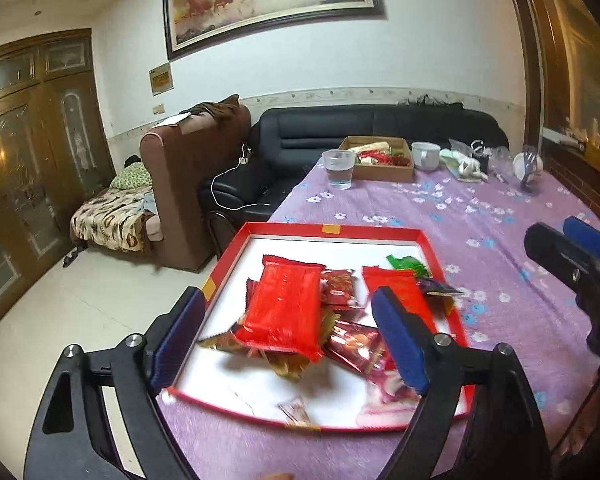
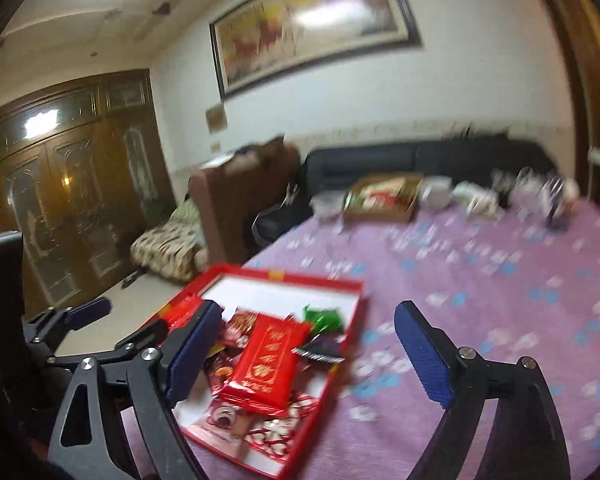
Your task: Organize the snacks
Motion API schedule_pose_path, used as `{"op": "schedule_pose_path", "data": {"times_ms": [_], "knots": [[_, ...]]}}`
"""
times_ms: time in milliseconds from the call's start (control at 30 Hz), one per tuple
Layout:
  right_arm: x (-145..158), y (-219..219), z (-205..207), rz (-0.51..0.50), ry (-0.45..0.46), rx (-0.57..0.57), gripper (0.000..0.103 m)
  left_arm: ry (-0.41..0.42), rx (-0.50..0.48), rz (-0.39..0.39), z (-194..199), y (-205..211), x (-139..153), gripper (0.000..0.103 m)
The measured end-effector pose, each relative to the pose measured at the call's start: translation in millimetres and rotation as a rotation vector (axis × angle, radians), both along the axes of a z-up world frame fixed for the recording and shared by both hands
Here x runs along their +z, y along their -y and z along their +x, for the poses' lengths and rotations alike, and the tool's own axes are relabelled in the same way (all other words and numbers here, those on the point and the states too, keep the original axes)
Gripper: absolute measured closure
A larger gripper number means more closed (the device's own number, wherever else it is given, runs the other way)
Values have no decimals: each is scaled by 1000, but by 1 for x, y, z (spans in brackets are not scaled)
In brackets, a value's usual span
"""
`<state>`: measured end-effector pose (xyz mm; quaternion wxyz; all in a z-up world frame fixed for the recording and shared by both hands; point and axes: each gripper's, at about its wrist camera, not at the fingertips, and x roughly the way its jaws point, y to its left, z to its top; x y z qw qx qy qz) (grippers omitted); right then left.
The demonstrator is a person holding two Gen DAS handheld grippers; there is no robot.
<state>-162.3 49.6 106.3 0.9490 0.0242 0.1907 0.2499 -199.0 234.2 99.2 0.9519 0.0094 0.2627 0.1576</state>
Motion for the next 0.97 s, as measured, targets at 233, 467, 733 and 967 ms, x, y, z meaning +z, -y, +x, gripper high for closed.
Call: {"op": "schedule_pose_path", "data": {"times_ms": [233, 467, 733, 967], "knots": [[3, 39, -40, 64, 33, 10, 9, -25, 104, 23, -26, 12, 7, 15], [3, 31, -66, -24, 80, 59, 5, -49, 85, -9, -40, 16, 9, 15], [2, 11, -70, -50, 76, 125, 5, -53, 59, -7, -41, 19, 11, 15], [-2, 6, -58, -50, 58, 139, 5, -53, 72, -1, -30, 21, 10, 15]]}}
